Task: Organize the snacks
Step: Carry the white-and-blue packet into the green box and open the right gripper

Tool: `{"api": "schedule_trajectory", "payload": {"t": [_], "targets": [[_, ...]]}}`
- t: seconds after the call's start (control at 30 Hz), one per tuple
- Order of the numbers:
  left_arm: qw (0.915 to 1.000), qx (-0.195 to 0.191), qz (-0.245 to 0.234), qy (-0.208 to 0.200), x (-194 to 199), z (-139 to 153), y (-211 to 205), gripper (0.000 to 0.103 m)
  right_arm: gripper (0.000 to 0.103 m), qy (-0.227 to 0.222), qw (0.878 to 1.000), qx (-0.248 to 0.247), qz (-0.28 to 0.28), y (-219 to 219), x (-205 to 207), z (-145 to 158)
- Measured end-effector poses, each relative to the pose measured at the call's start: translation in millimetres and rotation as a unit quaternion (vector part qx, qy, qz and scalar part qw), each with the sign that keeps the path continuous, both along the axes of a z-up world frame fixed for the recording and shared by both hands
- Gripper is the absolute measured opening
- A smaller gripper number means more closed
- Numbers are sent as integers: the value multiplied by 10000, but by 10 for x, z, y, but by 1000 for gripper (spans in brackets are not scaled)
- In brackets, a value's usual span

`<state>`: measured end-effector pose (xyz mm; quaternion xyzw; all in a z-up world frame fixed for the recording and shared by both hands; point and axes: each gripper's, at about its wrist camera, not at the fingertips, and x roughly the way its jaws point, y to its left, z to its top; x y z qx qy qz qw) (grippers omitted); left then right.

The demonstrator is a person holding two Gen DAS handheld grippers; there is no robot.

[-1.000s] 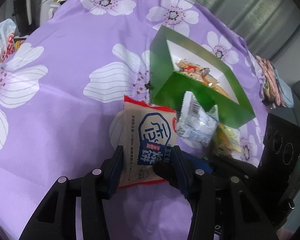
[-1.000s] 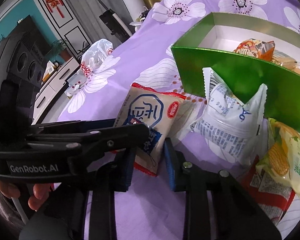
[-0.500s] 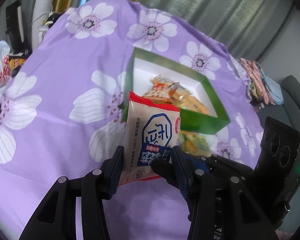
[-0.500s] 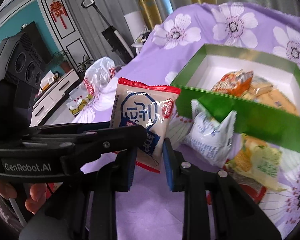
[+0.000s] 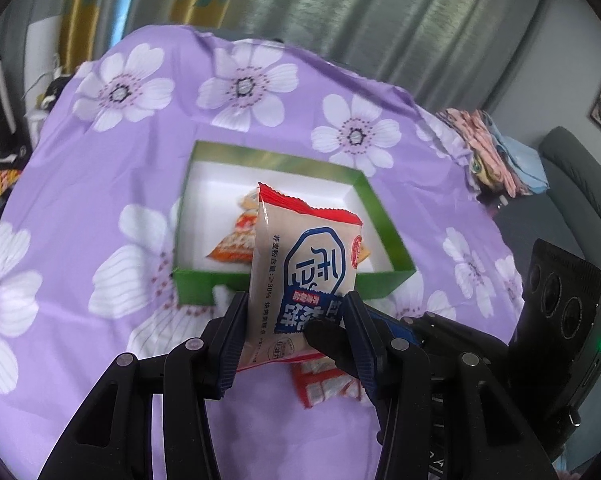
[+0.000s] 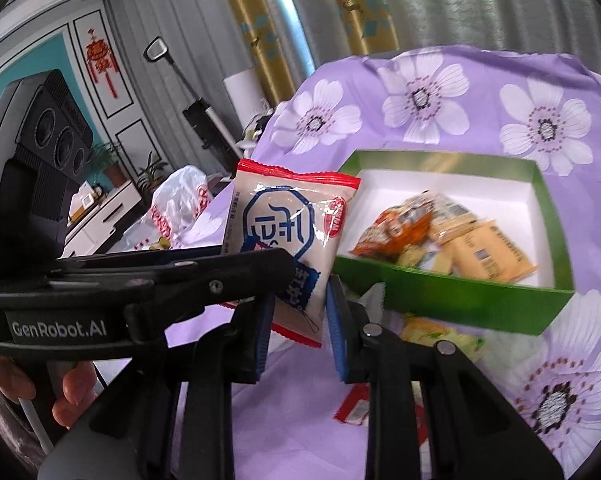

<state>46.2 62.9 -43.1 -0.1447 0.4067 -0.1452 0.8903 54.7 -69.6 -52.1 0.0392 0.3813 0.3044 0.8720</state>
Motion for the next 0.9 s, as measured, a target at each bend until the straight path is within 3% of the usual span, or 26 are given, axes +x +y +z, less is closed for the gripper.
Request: {"api": "schedule_trajectory", "payload": {"t": [0.5,0.9], "targets": [[9990,115,-421,-45,564,78,-393,48,26,-161,9988,21,-471,-415,437,63],[9980,-75,-539,312,1047,-135,-553,48,26,39,9979,-86,-642,-622,855,-90]]}}
